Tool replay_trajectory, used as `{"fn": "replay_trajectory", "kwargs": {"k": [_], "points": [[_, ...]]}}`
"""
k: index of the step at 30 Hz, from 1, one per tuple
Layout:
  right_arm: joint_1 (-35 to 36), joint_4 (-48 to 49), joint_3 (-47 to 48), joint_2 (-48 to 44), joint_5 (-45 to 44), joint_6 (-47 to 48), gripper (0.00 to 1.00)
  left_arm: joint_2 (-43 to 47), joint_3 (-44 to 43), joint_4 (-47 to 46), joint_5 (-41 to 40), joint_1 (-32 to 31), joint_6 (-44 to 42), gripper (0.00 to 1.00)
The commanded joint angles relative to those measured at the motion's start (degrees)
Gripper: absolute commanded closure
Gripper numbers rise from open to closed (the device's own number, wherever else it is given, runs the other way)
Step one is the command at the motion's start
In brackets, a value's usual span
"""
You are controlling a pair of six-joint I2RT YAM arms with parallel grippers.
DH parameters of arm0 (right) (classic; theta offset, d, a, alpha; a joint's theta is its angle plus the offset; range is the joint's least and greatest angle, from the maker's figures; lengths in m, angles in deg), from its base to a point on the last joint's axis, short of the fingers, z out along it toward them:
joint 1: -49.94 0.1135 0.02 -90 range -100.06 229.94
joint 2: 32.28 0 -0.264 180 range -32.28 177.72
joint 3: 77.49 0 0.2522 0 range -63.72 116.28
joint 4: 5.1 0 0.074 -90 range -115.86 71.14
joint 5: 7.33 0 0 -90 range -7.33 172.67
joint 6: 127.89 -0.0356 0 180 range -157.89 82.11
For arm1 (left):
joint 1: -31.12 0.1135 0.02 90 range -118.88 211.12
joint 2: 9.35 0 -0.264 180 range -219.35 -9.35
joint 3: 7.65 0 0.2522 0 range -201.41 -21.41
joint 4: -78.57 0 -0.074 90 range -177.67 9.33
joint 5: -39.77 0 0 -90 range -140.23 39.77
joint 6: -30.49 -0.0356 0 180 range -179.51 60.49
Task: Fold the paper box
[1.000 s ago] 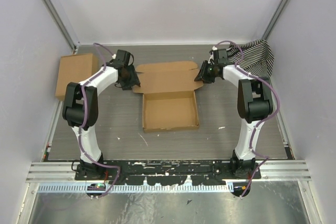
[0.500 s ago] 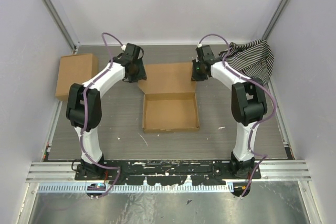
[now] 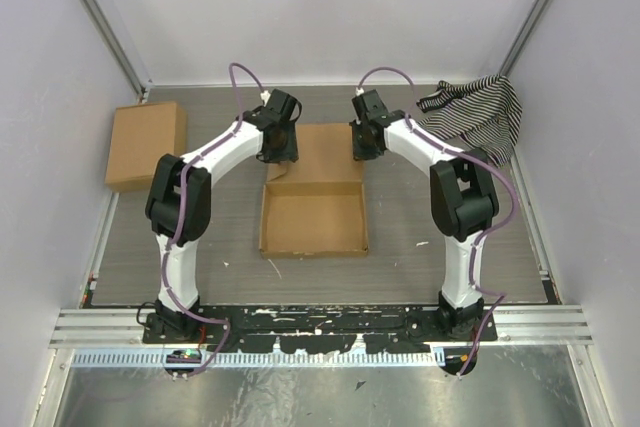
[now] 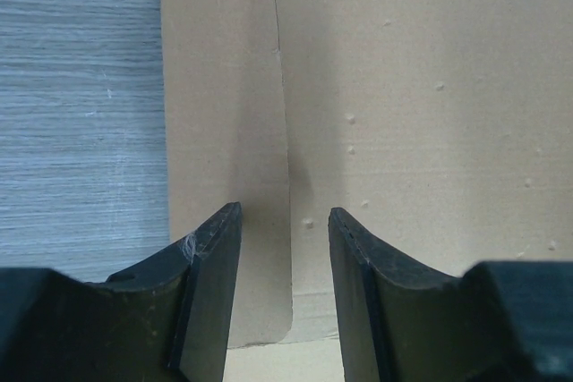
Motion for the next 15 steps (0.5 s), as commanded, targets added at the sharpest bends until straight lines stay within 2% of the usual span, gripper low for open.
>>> {"fn": "replay_trajectory", "kwargs": {"k": [1,10,15], "points": [[1.5,0.0,2.5,0.6,-2.4,0.0,0.80,-2.0,-1.2,1.4,-0.1,-0.5,-0.3,0.50],[6.3,-3.7,6.4,4.4,-8.9,-0.1,0.80,-2.1,-1.2,2.0,-1.1,-1.0,-0.4,0.50],[8.3,-6.7,9.1,5.5,-17.4,-1.2,0.78,-1.9,-1.3,2.4,-1.7,-1.4,-0.6,0.51]]}}
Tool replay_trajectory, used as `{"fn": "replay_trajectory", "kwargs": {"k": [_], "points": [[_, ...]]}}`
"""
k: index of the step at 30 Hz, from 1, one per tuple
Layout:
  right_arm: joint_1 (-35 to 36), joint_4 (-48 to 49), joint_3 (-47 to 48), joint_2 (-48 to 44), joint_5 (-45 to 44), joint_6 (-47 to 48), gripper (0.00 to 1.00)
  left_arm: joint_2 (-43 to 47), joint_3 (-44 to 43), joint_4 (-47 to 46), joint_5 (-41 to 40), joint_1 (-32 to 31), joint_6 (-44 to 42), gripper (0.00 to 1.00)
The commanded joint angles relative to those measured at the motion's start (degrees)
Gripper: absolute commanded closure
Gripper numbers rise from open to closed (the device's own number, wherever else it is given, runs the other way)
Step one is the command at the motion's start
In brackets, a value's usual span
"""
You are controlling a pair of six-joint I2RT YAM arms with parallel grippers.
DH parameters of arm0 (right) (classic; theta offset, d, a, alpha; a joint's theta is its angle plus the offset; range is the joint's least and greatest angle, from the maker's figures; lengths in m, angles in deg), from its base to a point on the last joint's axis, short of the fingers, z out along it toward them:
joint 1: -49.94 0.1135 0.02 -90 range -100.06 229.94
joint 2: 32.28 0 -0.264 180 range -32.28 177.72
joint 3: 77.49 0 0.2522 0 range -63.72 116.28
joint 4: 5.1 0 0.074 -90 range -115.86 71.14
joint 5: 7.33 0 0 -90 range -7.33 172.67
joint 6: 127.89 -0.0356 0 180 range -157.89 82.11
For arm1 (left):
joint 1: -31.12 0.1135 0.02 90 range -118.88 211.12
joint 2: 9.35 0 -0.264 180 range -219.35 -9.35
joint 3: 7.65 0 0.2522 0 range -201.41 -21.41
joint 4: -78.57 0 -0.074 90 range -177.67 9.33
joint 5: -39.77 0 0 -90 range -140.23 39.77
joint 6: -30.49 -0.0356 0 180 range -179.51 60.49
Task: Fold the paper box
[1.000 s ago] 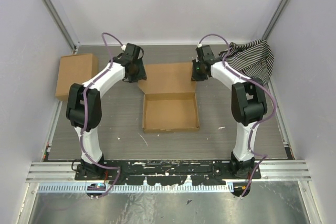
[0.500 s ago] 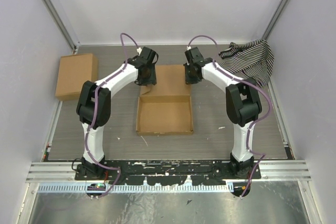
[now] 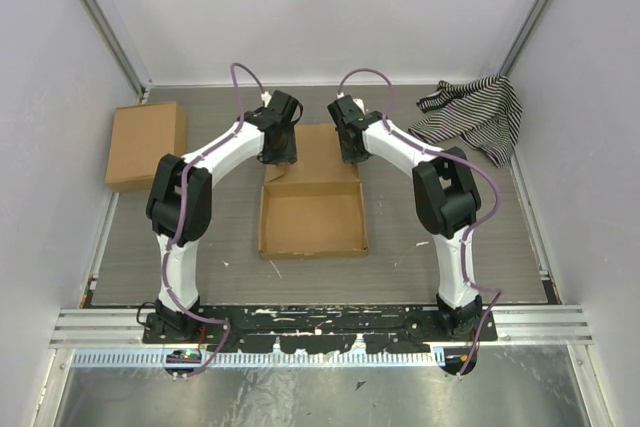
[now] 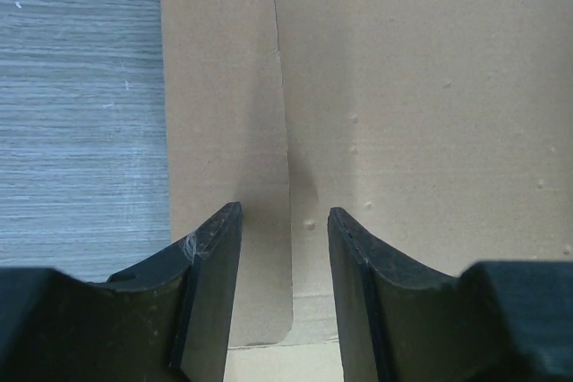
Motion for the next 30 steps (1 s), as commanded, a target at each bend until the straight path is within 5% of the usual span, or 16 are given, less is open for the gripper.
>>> {"fn": "replay_trajectory", "kwargs": {"k": [1,19,30], "points": [[3.1,-2.3,3.8,0.7,-6.6,-1.5,0.75,-1.7,-1.3,1.2,0.1,-1.1,-0.1,0.51],[10.0,-5.2,5.8,2.0,-22.1,-1.4,0.69,-1.3,-1.9,1.9,-1.2,-1.7,0.0,0.51],[8.9,-5.9,5.4,1.2,-21.8,-4.0,0.71,-1.5,-3.1,3.9,-4.9,-1.7,-1.5,0.51]]}}
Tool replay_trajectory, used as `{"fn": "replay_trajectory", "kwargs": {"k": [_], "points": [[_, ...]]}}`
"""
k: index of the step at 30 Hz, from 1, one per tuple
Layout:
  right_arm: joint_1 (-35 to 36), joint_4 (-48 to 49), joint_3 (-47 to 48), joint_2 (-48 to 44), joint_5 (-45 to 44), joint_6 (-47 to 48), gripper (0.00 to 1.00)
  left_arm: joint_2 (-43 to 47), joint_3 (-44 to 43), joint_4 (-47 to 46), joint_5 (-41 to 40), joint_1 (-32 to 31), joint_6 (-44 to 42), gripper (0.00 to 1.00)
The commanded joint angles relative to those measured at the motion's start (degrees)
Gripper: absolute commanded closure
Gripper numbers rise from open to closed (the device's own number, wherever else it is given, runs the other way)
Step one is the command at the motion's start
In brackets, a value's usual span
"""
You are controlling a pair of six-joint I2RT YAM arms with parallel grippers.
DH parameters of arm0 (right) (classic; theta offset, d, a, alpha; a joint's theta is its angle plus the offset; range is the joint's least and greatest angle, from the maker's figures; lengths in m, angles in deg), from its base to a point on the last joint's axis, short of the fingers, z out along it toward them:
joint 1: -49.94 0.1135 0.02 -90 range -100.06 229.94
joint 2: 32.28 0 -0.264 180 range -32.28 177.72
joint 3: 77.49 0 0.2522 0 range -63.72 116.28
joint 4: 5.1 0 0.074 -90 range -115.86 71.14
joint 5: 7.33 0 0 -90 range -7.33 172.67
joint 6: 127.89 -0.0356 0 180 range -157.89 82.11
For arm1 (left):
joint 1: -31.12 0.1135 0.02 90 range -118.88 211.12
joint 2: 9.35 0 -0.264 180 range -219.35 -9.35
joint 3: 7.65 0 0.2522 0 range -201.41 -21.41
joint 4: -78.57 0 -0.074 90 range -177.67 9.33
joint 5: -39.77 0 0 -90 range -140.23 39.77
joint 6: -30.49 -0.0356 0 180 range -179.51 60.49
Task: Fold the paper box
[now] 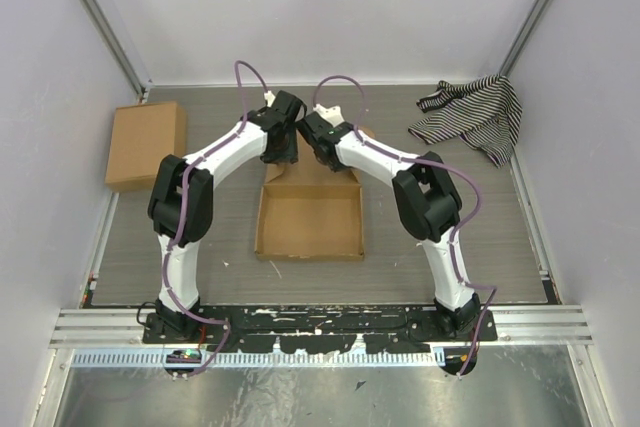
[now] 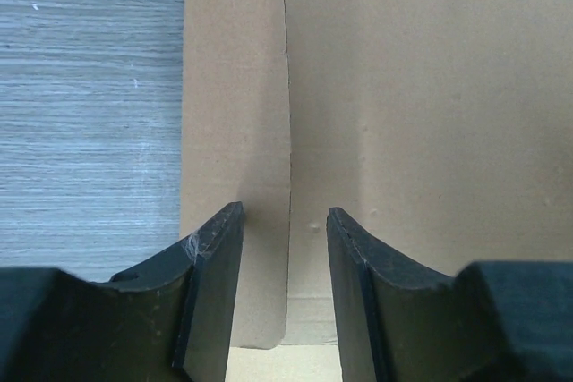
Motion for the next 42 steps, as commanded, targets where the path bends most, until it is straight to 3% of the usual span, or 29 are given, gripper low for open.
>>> {"fn": "replay_trajectory", "kwargs": {"k": [1,4,7,8,17,23,30,42], "points": [[-1.1,0.9,1.0,-3.3,1.0,-2.7,0.70,-1.3,-2.5,2.9,-3.1,-0.5,-1.5,0.52],[-2.5,1.6,0.5,-5.3,3.7,-2.3,0.65,-0.6,-2.6,3.1,-5.3,-0.5,-2.0,0.63],[-5.3,2.7,-0.6,-7.6,9.1,-1.9,0.59,0.5,-1.8,2.6,-7.4,-0.5,-2.6,0.97],[-6.3,3.4,-1.3,-8.6,11.1,-1.7,0.57,1.2,-0.7,1.9,-8.0,-0.5,-2.7,1.00],[-15.8,8.1,-5.1,-16.8,30.0,2.6,0.52,16.4,19.6,-21.0,-8.8,-0.6,-4.5,1.00],[-16.8,6.9,-3.3,-18.2,33.0,2.8,0.51,26.1,34.4,-39.9,-8.3,-0.7,-4.2,1.00],[-19.0,2.5,-2.3,-19.1,36.8,0.1,0.51,35.8,48.2,-55.2,-12.8,-1.2,-3.6,1.00],[-22.4,3.1,-1.0,-17.4,43.6,3.9,0.52,43.8,61.0,-74.8,-10.5,-2.5,-8.5,1.00]]}}
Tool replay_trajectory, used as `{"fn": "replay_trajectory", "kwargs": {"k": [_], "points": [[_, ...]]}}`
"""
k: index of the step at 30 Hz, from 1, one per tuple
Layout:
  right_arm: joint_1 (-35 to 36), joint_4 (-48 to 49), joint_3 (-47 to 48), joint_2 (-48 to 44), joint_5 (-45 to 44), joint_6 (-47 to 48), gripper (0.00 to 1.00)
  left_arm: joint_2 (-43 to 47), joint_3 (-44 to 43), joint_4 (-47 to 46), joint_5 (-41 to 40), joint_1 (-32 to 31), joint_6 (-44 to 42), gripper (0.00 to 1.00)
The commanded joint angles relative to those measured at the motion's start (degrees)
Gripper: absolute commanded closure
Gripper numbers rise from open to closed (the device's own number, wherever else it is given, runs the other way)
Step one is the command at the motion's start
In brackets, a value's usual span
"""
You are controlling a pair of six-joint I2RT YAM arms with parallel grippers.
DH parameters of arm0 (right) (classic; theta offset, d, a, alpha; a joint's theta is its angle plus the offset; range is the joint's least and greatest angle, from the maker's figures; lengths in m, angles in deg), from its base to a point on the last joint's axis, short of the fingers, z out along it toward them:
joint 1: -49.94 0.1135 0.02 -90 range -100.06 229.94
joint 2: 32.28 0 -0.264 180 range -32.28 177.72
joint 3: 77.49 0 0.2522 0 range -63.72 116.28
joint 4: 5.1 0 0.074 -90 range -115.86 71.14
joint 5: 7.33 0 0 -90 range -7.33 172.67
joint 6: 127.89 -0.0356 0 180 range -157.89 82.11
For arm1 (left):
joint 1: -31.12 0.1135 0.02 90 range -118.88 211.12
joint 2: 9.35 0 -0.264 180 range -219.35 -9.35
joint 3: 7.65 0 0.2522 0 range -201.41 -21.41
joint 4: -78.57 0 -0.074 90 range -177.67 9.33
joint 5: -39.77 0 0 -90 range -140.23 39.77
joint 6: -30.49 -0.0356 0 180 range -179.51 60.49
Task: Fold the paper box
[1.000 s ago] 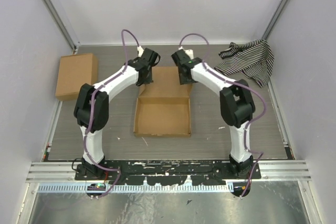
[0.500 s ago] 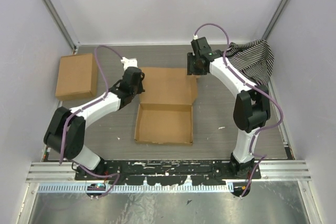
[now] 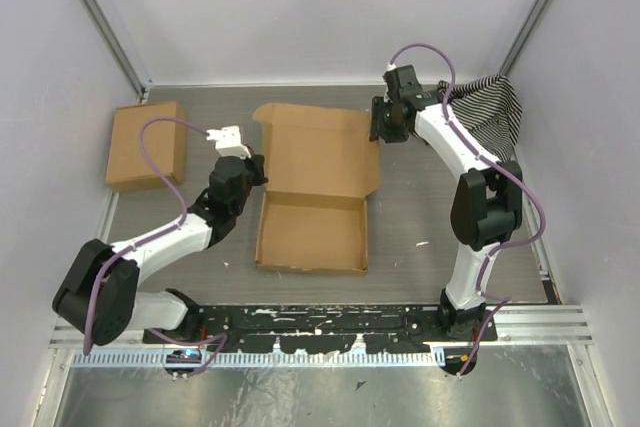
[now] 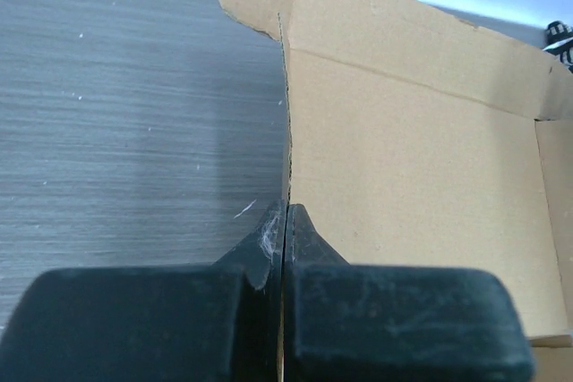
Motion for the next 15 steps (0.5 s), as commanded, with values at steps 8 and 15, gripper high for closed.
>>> {"fn": "replay_trajectory", "kwargs": {"k": [8,15], "points": [[-0.1,2.9,2.8,0.4,10.9,2.2,0.73,4.8,4.1,-12.8,2.3,-0.5,-3.3,1.00],[-0.2,2.0,3.7,2.2,10.2,2.5,0.79,5.0,4.5,-13.8,3.5,-0.6,-3.4,1.00]]}}
